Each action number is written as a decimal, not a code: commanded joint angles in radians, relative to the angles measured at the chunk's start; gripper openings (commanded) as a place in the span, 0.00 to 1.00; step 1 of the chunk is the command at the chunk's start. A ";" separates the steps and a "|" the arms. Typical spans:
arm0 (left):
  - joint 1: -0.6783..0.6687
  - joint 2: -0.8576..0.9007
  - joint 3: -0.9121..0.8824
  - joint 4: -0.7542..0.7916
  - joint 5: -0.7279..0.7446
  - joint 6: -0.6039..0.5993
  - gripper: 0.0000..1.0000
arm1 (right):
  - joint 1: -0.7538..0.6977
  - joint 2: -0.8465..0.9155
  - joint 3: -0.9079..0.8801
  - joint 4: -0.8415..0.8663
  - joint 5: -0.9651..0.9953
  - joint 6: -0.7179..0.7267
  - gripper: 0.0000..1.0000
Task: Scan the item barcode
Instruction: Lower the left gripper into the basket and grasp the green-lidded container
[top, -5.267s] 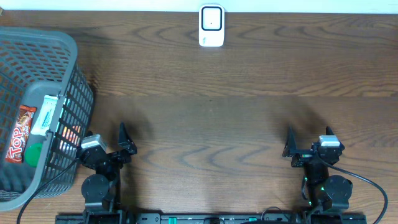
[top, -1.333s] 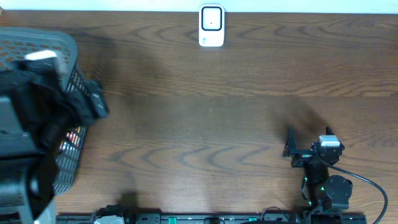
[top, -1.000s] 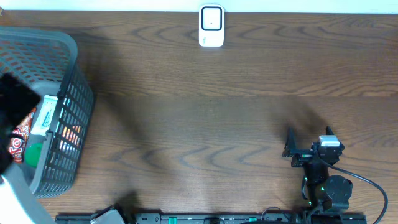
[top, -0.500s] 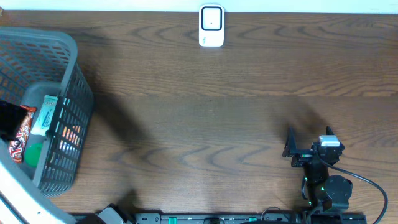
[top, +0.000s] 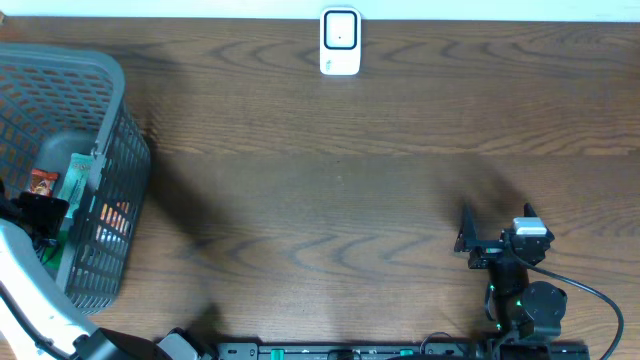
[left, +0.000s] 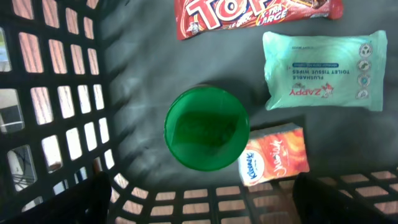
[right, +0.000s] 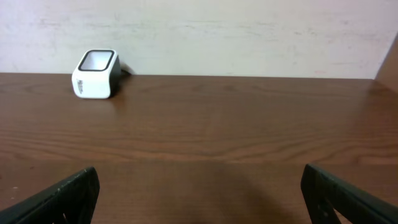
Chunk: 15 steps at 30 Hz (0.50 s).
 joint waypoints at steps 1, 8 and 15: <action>0.004 0.031 -0.003 0.020 -0.009 -0.013 0.93 | 0.006 -0.005 -0.003 0.000 -0.002 -0.011 0.99; 0.007 0.137 -0.003 0.068 -0.010 -0.013 0.93 | 0.006 -0.005 -0.003 0.000 -0.002 -0.011 0.99; 0.058 0.241 -0.003 0.078 -0.008 -0.013 0.93 | 0.006 -0.005 -0.003 0.000 -0.002 -0.011 0.99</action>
